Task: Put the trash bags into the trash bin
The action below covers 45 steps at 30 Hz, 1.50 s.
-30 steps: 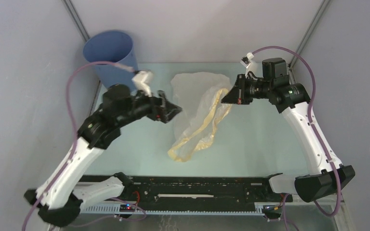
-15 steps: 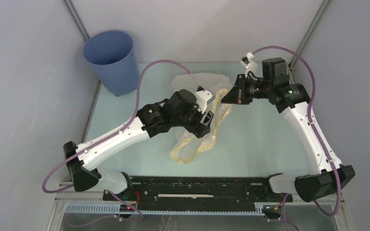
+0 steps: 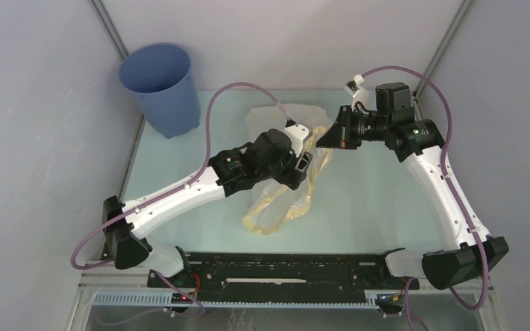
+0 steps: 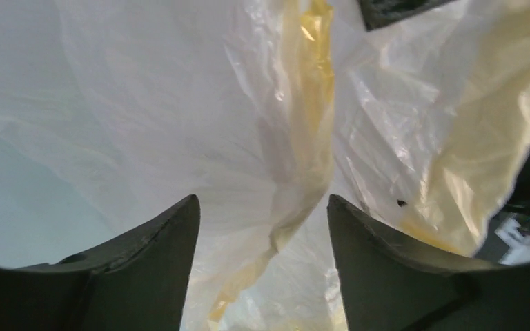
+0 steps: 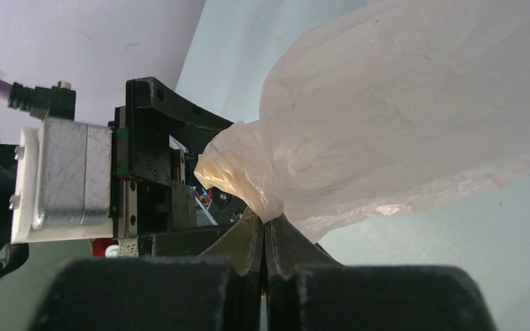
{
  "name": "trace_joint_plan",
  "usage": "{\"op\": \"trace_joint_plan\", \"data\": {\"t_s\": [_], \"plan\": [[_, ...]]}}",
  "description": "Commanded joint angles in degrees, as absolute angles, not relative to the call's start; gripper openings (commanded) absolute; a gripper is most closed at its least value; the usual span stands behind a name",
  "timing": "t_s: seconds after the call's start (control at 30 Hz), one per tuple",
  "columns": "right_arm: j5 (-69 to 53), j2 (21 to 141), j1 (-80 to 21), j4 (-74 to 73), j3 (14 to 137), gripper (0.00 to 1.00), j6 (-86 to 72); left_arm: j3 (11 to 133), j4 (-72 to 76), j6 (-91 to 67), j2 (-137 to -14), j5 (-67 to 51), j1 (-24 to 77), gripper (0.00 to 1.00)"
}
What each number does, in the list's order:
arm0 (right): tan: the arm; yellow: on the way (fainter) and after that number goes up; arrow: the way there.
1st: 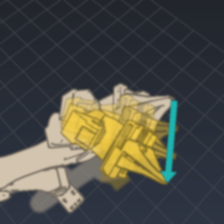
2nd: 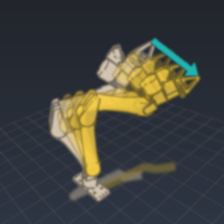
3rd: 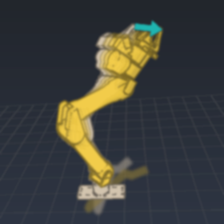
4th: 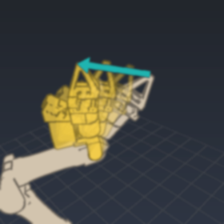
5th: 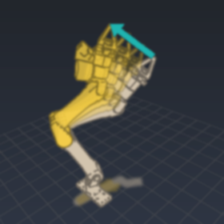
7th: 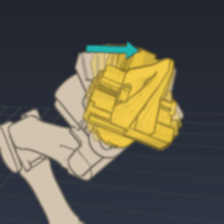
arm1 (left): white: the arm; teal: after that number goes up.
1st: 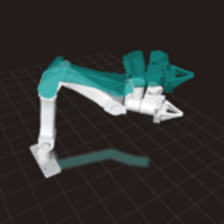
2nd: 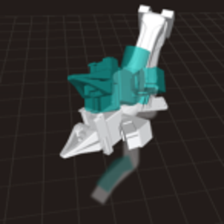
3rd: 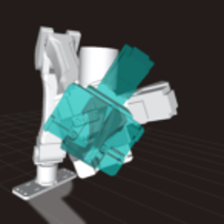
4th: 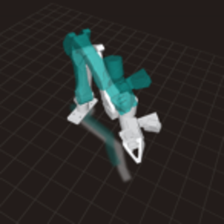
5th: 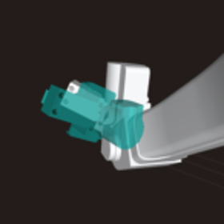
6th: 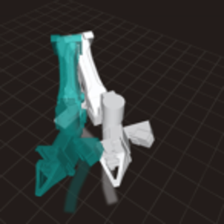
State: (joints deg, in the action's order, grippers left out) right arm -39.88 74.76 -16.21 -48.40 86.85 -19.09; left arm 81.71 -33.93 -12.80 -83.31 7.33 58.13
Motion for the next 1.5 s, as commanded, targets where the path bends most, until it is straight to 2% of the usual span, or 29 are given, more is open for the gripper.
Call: {"op": "trace_joint_plan", "data": {"t_s": [0.0,0.1,0.23,0.27,0.33,0.57,0.67,0.8,0.9,1.1,1.3,1.47], "plan": [[-40.33,73.84,-16.08,-47.03,88.69,0.0,-20.52,81.94,-33.27,-14.41,-84.48,17.53,58.45,0.6],[-39.52,73.51,-15.95,-48.29,88.64,0.0,-19.95,83.12,-35.32,-13.37,-83.51,24.23,58.36,0.34],[-36.25,72.96,-15.67,-50.93,88.86,0.0,-17.97,84.31,-36.11,-12.25,-80.46,26.6,58.36,0.02],[-34.97,72.94,-15.65,-51.98,89.41,0.0,-17.34,84.63,-36.41,-12.3,-79.85,26.59,58.4,0.0],[-31.5,72.91,-15.71,-54.26,90.53,0.04,-16.1,86.25,-37.41,-12.6,-79.23,25.81,58.23,0.0],[-19.45,71.81,-18.91,-60.33,89.96,0.67,-17.41,99.57,-43.63,-22.12,-82.41,20.65,55.15,0.0],[-10.57,69.74,-23.0,-60.78,86.64,0.79,-20.36,104.74,-45.93,-27.69,-85.06,15.07,51.25,0.0],[-6.77,64.47,-25.2,-55.23,78.4,0.83,-25.51,107.8,-45.61,-33.01,-86.79,8.47,47.76,0.0],[-6.43,60.42,-26.74,-49.61,74.61,0.91,-26.25,108.45,-44.78,-35.06,-87.32,5.38,46.42,0.0],[-1.03,58.38,-28.65,-47.17,71.3,0.94,-19.59,108.72,-43.77,-36.3,-87.3,2.1,45.11,0.0],[-3.43,55.45,-30.01,-39.53,62.91,0.93,-12.76,107.86,-43.01,-36.52,-85.49,0.46,43.81,0.0],[-7.31,53.68,-32.23,-35.9,61.91,0.94,-10.9,107.88,-42.53,-37.55,-85.42,-1.97,43.22,0.0]]}}
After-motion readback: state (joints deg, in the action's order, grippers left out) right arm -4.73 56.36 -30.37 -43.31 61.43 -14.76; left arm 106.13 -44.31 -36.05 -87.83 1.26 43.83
